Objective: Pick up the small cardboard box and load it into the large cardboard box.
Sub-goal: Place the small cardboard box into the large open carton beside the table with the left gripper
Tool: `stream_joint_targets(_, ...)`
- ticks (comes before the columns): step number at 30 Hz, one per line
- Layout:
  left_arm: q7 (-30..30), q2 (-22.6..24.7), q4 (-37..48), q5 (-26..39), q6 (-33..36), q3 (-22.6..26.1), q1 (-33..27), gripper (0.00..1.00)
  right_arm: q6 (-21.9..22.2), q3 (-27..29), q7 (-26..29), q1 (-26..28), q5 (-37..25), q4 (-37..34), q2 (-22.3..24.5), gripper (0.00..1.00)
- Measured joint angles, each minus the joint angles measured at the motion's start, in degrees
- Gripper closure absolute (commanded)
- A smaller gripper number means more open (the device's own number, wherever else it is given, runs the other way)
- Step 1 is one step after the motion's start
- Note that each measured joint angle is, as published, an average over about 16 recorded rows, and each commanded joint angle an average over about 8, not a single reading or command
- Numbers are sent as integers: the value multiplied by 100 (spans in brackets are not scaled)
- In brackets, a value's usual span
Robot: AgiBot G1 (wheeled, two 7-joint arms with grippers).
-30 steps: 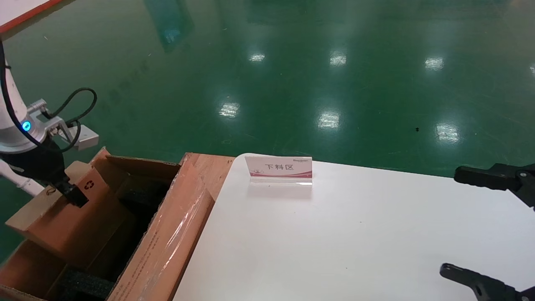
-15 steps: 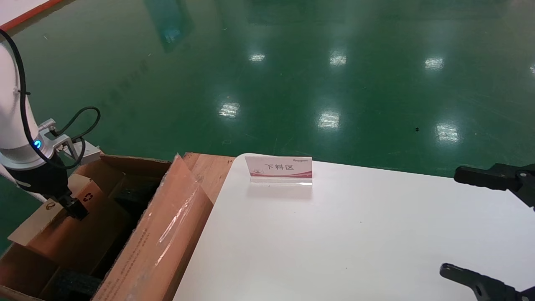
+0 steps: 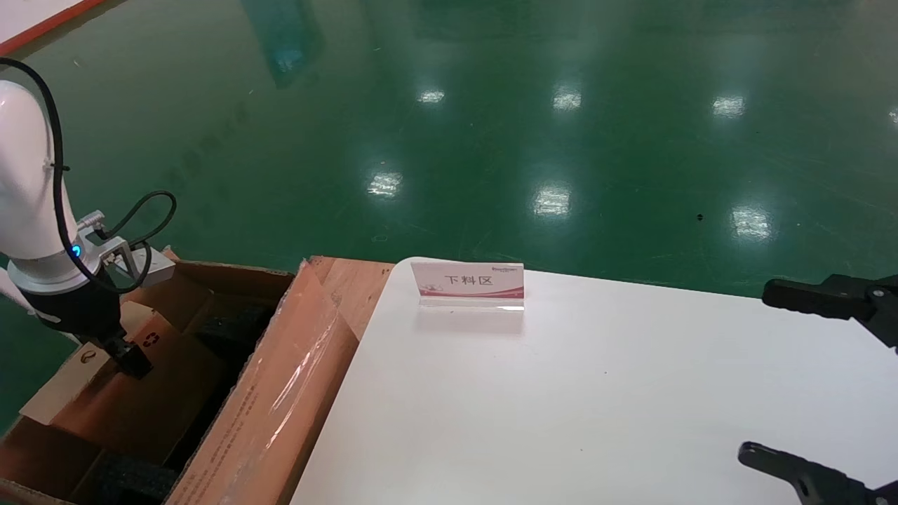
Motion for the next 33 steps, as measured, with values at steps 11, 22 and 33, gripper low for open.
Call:
stream_joint_targets(11,1,-4,-6,0,7,0,-6,0,1,-1,0,0,1,0,0,0)
stream_joint_targets(22,-6,-12,-30,15,4,6,-31,0,1,1,0,0,1,0,0,0)
stream_joint_targets(33,38,14,-87,30,-76,-13,-157,0,1,2,0,0,1,-2,0,0)
